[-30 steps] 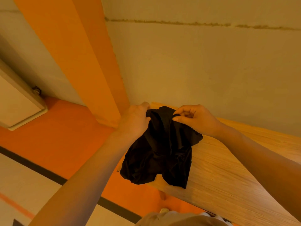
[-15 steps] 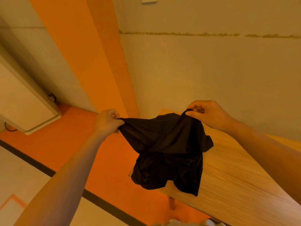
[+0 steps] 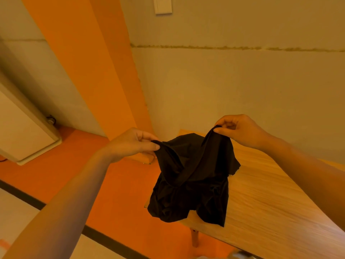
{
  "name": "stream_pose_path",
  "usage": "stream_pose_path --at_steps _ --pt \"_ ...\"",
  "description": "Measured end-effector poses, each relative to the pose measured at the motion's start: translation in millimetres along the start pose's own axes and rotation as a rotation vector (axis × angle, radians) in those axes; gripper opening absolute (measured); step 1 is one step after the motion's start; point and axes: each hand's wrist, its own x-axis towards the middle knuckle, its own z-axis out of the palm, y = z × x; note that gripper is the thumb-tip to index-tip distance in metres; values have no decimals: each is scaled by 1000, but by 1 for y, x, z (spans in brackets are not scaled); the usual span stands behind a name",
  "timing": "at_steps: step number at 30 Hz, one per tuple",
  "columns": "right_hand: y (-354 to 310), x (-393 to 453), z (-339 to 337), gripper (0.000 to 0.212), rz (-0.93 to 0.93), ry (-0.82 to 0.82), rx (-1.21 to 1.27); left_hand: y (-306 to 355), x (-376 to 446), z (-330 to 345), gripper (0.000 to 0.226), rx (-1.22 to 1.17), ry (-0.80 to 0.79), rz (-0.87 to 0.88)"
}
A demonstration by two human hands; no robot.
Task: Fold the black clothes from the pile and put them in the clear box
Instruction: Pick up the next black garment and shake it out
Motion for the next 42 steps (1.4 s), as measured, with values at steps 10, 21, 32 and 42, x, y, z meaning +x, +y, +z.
stream_pose_path --at_steps 10,21,32,42 --pt "-8 -13 -30 12 -69 14 44 41 24 27 13 283 71 222" --pt "-35 -16 -171 7 -148 287 -71 192 104 54 29 352 515 525" --pt "-9 -38 -371 9 -57 598 -66 329 160 52 18 172 836 523" --pt "42 -72 -503 16 87 724 -196 383 188 37 25 136 815 478"
